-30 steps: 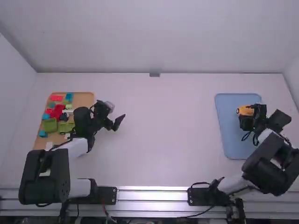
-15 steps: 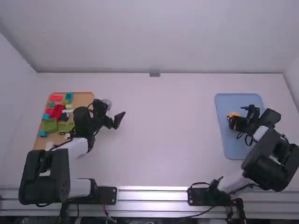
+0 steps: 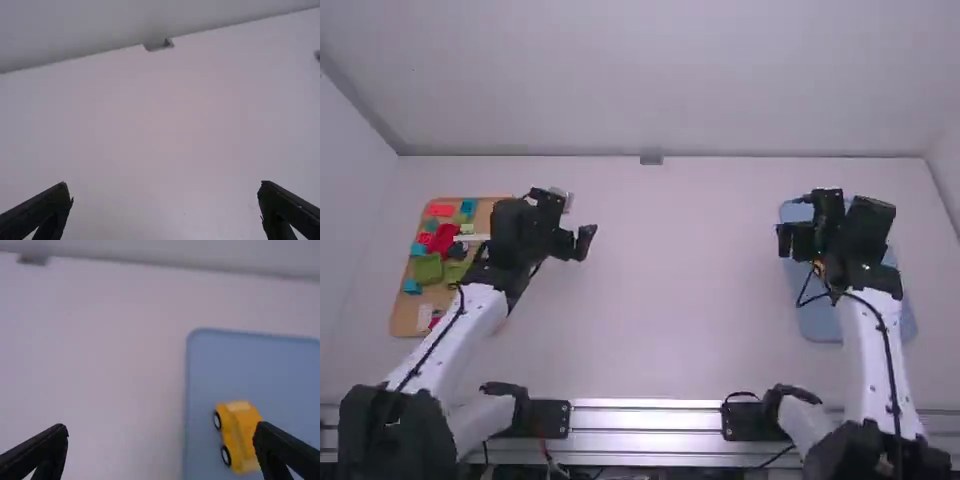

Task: Assemble lego blocks to make yellow taxi

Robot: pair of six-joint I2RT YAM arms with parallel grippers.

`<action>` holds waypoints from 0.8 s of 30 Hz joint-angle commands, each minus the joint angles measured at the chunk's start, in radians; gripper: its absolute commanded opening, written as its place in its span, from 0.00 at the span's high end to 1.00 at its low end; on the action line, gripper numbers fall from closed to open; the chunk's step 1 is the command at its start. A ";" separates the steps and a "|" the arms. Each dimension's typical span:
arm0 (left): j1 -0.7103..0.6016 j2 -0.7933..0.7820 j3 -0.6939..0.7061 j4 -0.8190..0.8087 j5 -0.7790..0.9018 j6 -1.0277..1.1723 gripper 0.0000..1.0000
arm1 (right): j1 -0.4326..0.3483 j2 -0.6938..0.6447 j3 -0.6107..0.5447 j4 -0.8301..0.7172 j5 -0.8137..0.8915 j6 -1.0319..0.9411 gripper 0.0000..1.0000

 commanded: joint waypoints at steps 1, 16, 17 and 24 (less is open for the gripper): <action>-0.011 -0.061 0.091 -0.058 -0.048 -0.021 0.01 | 0.084 -0.065 0.025 0.008 0.008 0.003 0.01; 0.096 -0.237 0.075 0.001 -0.152 -0.088 0.11 | 0.233 -0.262 -0.080 0.153 0.113 0.108 0.12; 0.096 -0.245 0.068 0.005 -0.160 -0.088 0.12 | 0.233 -0.270 -0.088 0.161 0.121 0.116 0.13; 0.096 -0.368 -0.056 0.005 -0.283 -0.088 0.24 | 0.233 -0.401 -0.219 0.292 0.252 0.247 0.26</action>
